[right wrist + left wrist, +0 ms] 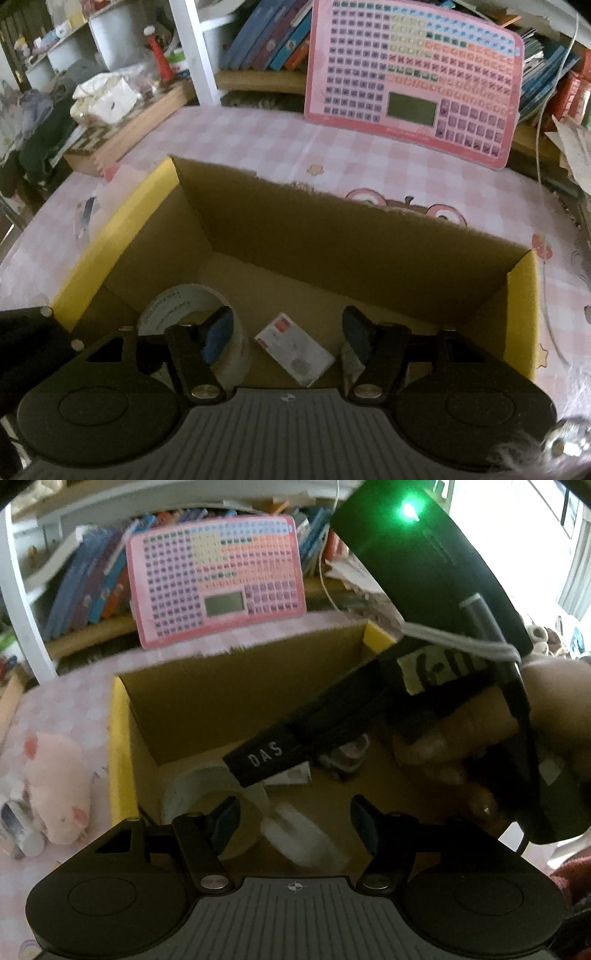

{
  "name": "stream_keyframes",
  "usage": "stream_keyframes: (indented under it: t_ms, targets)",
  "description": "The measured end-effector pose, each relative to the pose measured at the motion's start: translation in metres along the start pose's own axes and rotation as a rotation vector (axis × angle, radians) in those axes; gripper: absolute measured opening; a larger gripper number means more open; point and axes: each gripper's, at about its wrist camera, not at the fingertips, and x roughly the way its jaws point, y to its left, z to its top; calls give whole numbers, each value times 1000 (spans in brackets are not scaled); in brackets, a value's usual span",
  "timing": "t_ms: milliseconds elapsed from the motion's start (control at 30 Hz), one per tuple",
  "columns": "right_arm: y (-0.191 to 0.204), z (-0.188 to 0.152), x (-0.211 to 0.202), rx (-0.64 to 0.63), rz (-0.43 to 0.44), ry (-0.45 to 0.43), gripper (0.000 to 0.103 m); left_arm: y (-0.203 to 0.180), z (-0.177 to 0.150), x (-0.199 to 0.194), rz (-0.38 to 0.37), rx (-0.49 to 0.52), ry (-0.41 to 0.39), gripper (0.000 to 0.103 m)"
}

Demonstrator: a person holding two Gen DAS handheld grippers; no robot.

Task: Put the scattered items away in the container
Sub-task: 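Lower both items into the yellow box and open the left and right tools, then lift both tools out of the box and move back toward the pink pig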

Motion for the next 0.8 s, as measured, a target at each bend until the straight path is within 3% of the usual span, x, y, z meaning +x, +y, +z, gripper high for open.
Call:
stream_keyframes:
  t_ms: [67,300,800]
  targets:
    - [0,0,-5,10,6,-20,68,1,0,-4,16,0,-21,75]
    - [8,-6,-31,22,8,-100,75,5,-1,-30,46,-13,-104,81]
    - [37,-42,-117,29,-126,-358,79,14,-18,-101,51,9,-248,86]
